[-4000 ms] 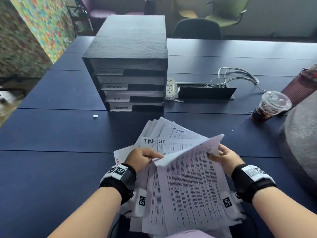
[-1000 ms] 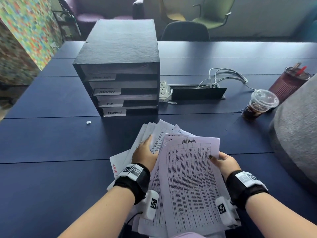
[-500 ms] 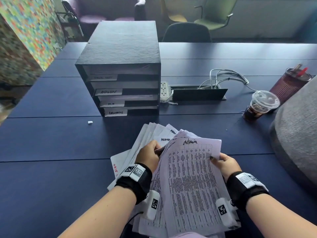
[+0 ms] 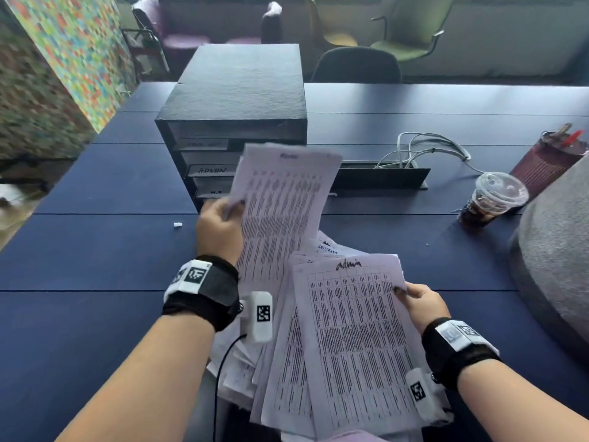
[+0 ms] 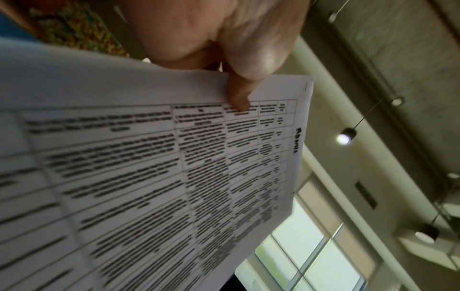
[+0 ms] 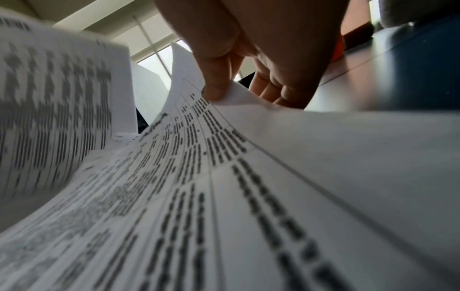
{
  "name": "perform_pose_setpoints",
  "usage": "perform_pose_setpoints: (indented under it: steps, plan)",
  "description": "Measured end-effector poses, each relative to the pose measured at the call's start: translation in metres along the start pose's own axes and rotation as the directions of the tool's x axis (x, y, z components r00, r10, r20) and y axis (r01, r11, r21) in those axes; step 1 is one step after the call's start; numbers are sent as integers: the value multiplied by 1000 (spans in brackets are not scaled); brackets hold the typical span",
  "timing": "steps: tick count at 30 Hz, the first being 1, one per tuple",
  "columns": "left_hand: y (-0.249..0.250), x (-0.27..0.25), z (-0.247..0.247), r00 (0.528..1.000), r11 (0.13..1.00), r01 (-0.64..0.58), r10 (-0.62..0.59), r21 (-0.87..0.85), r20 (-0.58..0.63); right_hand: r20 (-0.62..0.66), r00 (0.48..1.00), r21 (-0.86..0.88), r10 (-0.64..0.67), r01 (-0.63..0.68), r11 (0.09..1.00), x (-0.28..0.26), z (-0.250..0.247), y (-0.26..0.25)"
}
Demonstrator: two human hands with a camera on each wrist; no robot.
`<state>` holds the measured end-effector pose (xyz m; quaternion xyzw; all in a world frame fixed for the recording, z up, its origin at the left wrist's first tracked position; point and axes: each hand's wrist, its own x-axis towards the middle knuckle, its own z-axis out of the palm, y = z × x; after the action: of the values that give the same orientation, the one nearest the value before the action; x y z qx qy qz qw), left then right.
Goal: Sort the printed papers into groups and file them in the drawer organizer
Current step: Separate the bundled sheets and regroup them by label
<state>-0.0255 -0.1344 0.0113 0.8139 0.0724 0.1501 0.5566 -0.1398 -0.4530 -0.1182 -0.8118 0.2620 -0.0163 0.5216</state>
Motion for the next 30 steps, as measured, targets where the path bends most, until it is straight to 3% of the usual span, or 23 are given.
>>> perform_pose_setpoints:
  steps: [3,8,13,16,21,26,30]
  plan:
    - [25,3,-16,993,991,-91,82,-98,-89,-38,999,-27,-5,4,1000,1,1,0]
    - [53,1,-27,977,960,-141,95,-242,-190,-117,993,184,33,-12,983,2,-5,-6]
    - [41,1,-26,978,972,-125,86,-199,-190,-32,999,391,-40,49,919,6,-18,-19]
    - [26,4,-26,970,989,-97,69,-111,-232,-1,998,402,-59,54,914,10,-26,-23]
    - [3,15,-31,935,994,-28,-12,-109,-354,39,998,436,-54,31,899,9,-43,-27]
    - [-15,8,-17,973,993,53,-75,-105,-217,81,995,482,-64,17,876,2,-29,-46]
    - [-27,-14,10,983,972,178,-170,-151,64,73,997,520,-28,-14,854,2,-9,-72]
